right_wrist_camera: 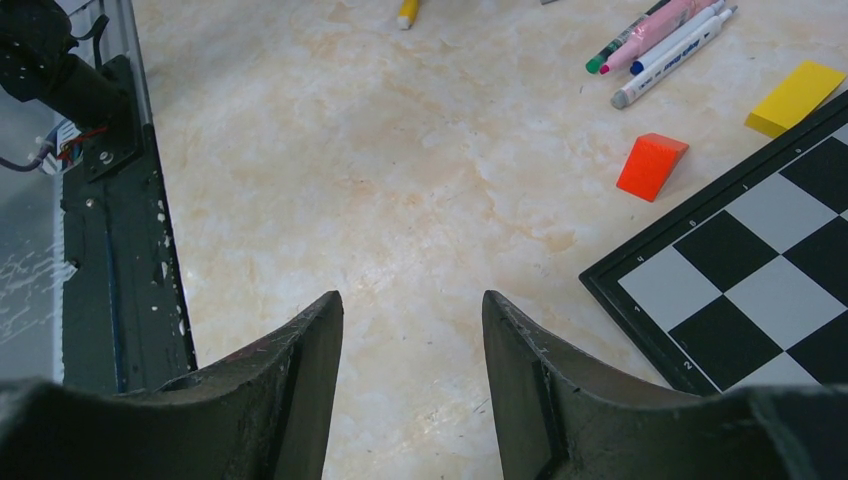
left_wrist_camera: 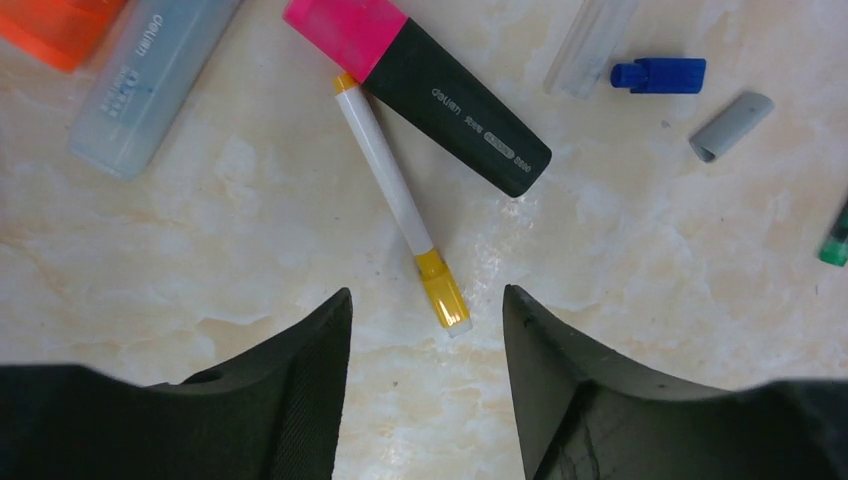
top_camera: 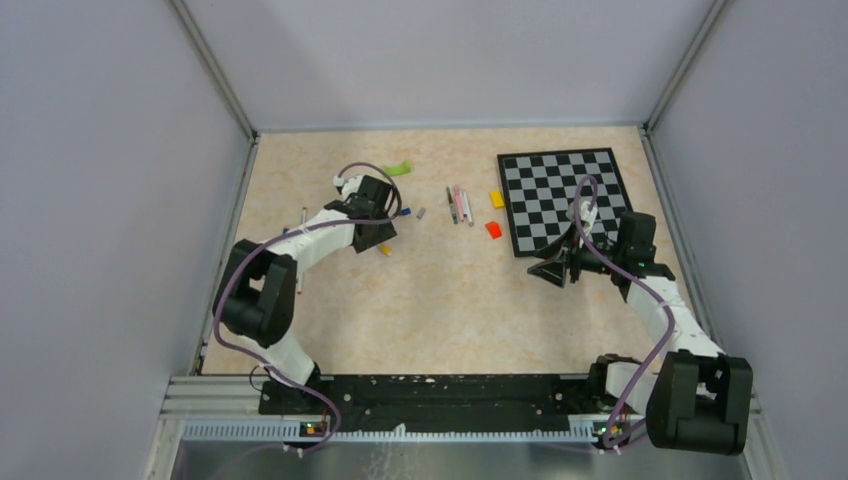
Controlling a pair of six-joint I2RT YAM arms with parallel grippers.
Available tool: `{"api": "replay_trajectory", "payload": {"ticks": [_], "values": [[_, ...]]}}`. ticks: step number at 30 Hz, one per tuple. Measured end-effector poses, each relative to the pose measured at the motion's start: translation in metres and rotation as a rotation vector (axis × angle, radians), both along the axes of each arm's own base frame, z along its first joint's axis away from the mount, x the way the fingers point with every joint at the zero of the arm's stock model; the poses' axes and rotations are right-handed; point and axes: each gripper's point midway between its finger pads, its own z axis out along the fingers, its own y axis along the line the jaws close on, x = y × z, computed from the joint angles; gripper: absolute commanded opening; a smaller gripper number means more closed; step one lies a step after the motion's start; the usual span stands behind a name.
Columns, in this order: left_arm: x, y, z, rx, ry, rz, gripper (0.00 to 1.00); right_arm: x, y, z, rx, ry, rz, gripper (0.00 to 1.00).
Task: Open the pen caps
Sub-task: Pick up the pen from the center of the board.
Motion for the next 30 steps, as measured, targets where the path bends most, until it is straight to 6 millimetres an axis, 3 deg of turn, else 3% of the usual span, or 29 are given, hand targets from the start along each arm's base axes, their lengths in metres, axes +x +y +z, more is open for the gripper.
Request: {"api": "replay_trajectory", "payload": {"ticks": [5, 14, 22, 30], "values": [[0.005, -0.007, -0.023, 0.01, 0.075, -0.004, 0.56, 0.0, 0.0, 0.0, 0.003, 0.0, 0.003, 0.53], [0.009, -0.012, -0.042, 0.026, 0.163, 0.001, 0.49, -0.001, 0.001, 0.001, 0.005, -0.001, 0.006, 0.53], [0.001, -0.011, -0.043, 0.028, 0.199, 0.025, 0.46, -0.001, 0.001, 0.001, 0.007, -0.002, 0.009, 0.53], [-0.013, -0.01, -0.045, 0.061, 0.241, 0.026, 0.3, -0.002, 0.001, 0.004, 0.006, -0.015, 0.009, 0.53]]}}
